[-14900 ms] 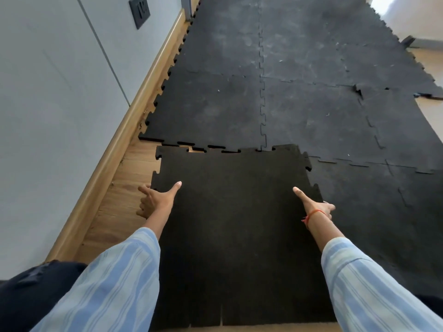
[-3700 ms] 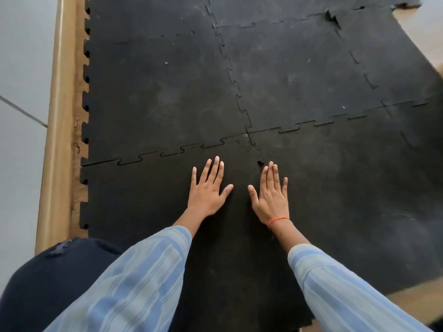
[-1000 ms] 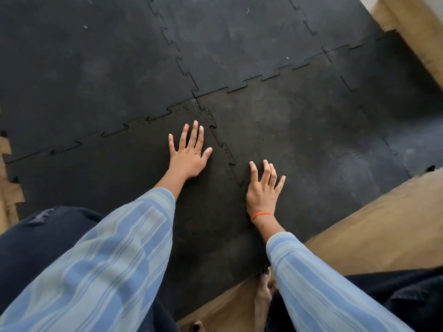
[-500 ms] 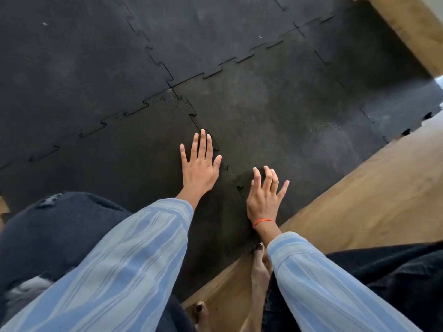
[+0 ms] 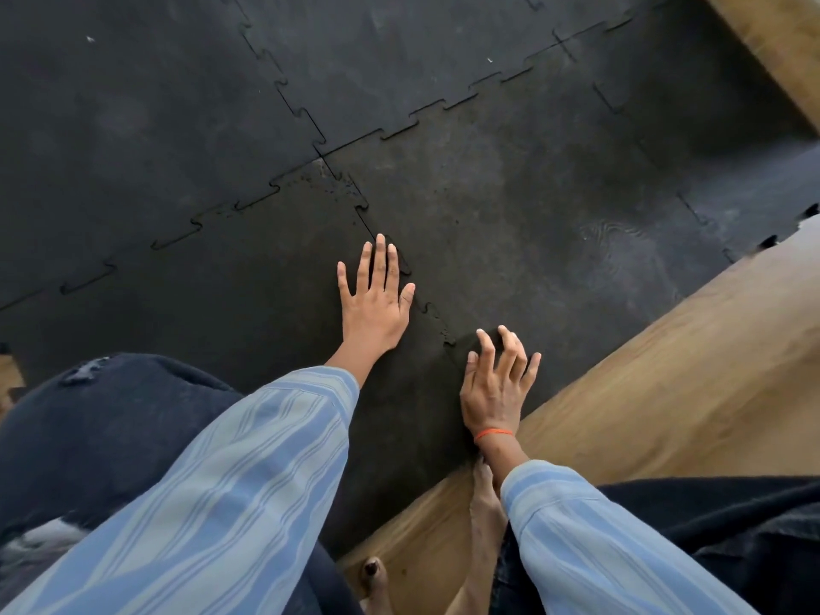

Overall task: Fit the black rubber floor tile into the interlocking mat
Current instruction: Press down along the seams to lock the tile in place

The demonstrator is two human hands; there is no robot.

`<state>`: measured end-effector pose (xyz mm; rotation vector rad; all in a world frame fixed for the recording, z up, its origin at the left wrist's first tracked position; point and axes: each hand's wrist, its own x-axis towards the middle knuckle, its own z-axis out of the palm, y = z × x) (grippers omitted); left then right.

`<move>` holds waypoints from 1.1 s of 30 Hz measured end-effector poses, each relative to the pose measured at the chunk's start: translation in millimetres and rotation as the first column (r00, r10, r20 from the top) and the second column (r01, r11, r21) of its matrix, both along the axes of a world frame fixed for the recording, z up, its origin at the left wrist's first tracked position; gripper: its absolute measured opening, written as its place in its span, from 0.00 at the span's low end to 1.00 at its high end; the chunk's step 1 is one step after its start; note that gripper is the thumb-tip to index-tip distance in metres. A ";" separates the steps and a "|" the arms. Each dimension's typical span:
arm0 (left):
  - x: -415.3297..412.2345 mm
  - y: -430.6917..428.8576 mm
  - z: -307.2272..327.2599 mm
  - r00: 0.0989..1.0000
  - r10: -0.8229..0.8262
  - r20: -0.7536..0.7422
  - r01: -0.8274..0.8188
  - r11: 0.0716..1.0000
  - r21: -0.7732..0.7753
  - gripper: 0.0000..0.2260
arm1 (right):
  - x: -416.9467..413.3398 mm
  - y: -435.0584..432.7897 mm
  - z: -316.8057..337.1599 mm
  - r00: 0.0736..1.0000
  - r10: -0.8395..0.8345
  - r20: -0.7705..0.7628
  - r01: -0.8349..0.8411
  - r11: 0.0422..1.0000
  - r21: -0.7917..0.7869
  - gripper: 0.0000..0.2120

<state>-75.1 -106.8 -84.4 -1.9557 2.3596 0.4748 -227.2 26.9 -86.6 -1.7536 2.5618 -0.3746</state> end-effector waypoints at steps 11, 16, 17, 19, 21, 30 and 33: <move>15.2 -22.9 6.5 0.996 -0.074 -0.055 0.076 0.996 0.050 0.25 | 7.9 -25.6 5.8 0.913 0.407 0.030 -0.401 0.881 0.250 0.27; 17.1 -31.4 7.5 0.992 -0.119 -0.028 0.121 0.989 0.086 0.25 | 1.4 -32.6 7.6 0.893 0.448 0.039 -0.431 0.829 0.357 0.28; 16.3 -31.5 8.8 0.992 -0.124 -0.026 0.126 0.988 0.090 0.25 | 1.0 -33.6 8.1 0.894 0.446 0.045 -0.429 0.822 0.374 0.29; 16.9 -32.5 12.1 0.993 -0.117 -0.026 0.119 0.989 0.091 0.25 | 5.0 -39.7 9.0 0.894 0.444 0.053 -0.428 0.816 0.389 0.29; 21.4 -33.9 13.3 0.997 -0.073 -0.022 0.075 0.994 0.082 0.25 | 15.1 -53.2 9.8 0.882 0.467 0.061 -0.453 0.807 0.380 0.30; 42.9 -66.9 24.3 0.998 -0.055 -0.028 0.059 0.978 0.202 0.26 | 36.5 -88.2 10.0 0.857 0.504 0.108 -0.509 0.794 0.333 0.28; 69.3 -82.5 18.7 0.999 0.043 -0.008 -0.041 0.987 0.154 0.27 | 48.8 -123.4 11.3 0.797 0.589 0.135 -0.601 0.747 0.286 0.27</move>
